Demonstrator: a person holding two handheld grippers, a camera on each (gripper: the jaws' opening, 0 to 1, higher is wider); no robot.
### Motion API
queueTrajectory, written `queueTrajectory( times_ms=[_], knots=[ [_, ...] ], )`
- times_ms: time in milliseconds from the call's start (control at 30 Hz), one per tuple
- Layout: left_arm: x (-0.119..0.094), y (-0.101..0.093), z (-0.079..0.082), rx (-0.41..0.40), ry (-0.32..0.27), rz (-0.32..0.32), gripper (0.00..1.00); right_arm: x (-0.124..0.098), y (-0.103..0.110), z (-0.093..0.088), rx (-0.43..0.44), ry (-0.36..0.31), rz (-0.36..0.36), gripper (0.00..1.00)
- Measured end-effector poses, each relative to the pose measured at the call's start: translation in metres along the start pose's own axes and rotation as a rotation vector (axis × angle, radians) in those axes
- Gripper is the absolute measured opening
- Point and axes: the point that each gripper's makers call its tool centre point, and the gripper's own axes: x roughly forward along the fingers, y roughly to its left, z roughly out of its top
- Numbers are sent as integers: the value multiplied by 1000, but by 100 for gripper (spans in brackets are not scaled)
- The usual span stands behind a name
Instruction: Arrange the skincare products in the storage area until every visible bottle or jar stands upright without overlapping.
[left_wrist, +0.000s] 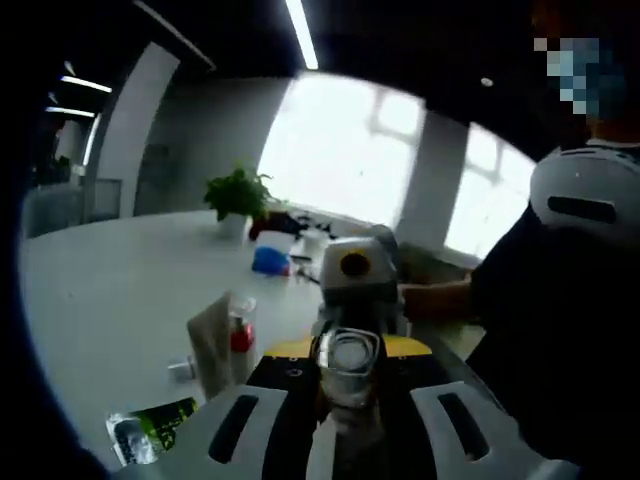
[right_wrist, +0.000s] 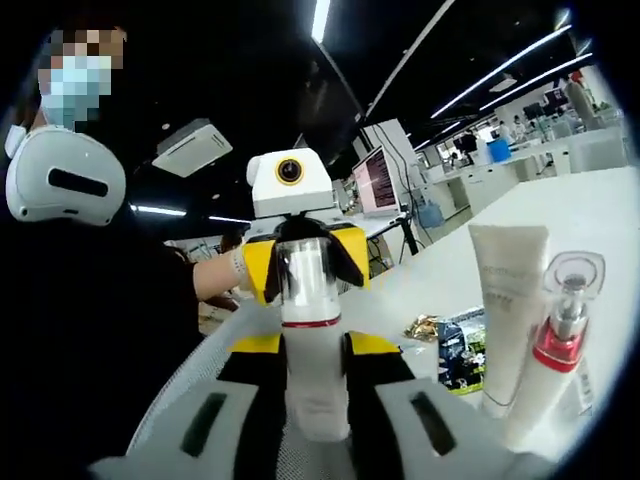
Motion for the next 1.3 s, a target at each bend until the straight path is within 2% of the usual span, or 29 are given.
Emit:
queueTrajectory(
  times_ms=[67, 167, 200, 233, 300, 333, 400, 467, 533, 600, 633, 667, 733, 767, 867, 1000, 1033, 1067, 1100, 1167, 1200, 1233, 1267, 1300],
  knots=[
    [-2, 6, -4, -50, 22, 22, 18, 0, -2, -1, -3, 8, -21, 23],
    [6, 6, -7, -70, 29, 84, 18, 0, -13, -3, -37, 44, -111, 23],
    [7, 8, -8, -70, 36, 106, 18, 0, -15, -6, -60, 71, -131, 23],
    [8, 14, -8, -97, 30, 166, 18, 0, -20, -11, -113, 126, -173, 24],
    [8, 23, -11, -64, 50, 242, 17, 0, -25, -23, -144, 217, -227, 30],
    [7, 27, -12, -53, 54, 274, 17, 1, -29, -23, -173, 225, -261, 31],
    [6, 31, -14, -86, 60, 307, 17, 1, -32, -26, -220, 258, -300, 31],
    [5, 34, -12, -100, 42, 327, 17, 3, -34, -22, -222, 240, -337, 32],
    [3, 38, -11, -115, 32, 372, 17, 2, -40, -22, -257, 263, -395, 32],
    [0, 43, -11, -162, 15, 412, 17, 1, -48, -28, -256, 303, -448, 31],
    [-2, 47, -11, -178, 10, 433, 17, 2, -50, -27, -259, 292, -462, 31],
    [-4, 49, -11, -175, 10, 448, 17, 3, -52, -24, -224, 254, -481, 31],
    [-7, 53, -14, -193, 12, 494, 17, 4, -52, -23, -161, 222, -482, 28],
    [-8, 54, -16, -200, 15, 501, 17, 3, -53, -22, -167, 218, -496, 27],
    [-11, 55, -17, -240, 1, 498, 17, 2, -57, -27, -176, 258, -510, 28],
    [-11, 56, -17, -238, -1, 497, 17, 3, -54, -28, -188, 261, -493, 23],
    [-8, 52, -16, -195, 12, 458, 17, 3, -54, -28, -199, 269, -490, 23],
    [-9, 51, -18, -197, 28, 453, 17, 1, -53, -29, -211, 289, -480, 23],
    [-7, 50, -15, -176, 14, 435, 17, 0, -53, -28, -210, 285, -474, 23],
    [-7, 46, -16, -177, 37, 407, 17, 1, -48, -29, -186, 281, -416, 22],
    [-5, 44, -11, -127, 15, 379, 17, 2, -45, -24, -157, 241, -395, 22],
    [-6, 43, -6, -119, -8, 354, 17, 2, -43, -22, -142, 222, -371, 22],
    [-6, 40, -8, -147, 5, 324, 17, 0, -40, -21, -142, 220, -340, 22],
    [-4, 35, -5, -121, -1, 280, 20, -1, -40, -20, -143, 210, -337, 22]
  ],
)
